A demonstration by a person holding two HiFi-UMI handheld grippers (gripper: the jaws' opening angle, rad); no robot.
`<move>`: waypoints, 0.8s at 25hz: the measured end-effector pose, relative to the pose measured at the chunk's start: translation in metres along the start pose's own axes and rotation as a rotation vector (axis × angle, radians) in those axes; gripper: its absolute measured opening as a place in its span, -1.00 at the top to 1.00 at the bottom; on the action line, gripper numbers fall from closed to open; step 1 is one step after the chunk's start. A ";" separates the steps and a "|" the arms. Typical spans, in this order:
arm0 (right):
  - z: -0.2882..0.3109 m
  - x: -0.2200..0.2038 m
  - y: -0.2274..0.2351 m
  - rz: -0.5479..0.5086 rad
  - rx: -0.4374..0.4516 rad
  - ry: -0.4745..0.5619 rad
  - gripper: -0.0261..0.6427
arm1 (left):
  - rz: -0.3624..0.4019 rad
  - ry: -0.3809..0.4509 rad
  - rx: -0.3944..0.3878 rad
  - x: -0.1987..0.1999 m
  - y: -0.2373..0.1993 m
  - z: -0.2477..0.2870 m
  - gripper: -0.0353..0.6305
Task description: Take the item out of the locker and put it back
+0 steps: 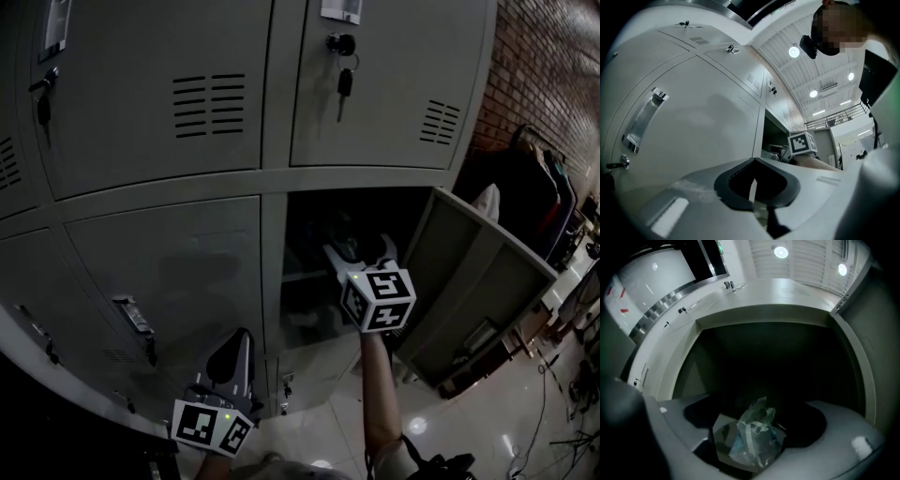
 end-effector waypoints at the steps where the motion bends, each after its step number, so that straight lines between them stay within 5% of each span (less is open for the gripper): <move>1: -0.002 0.001 0.000 0.002 -0.001 0.005 -0.29 | -0.001 0.002 0.000 0.000 0.000 -0.001 0.88; 15: -0.167 -0.037 -0.061 0.241 0.058 0.126 -0.21 | -0.023 -0.031 -0.020 -0.011 0.014 -0.007 0.88; 20: -0.203 -0.082 -0.084 0.244 0.103 0.001 0.06 | -0.024 -0.059 -0.056 -0.022 0.024 0.002 0.88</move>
Point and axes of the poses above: the fingertips, and each gripper's own axes: z forward along the fingers, y to its right, x out of its top, the point moved 10 cm from there along -z, backward along the fingers, and after that the axes turned 3 degrees about z, right-handed, at the moved point
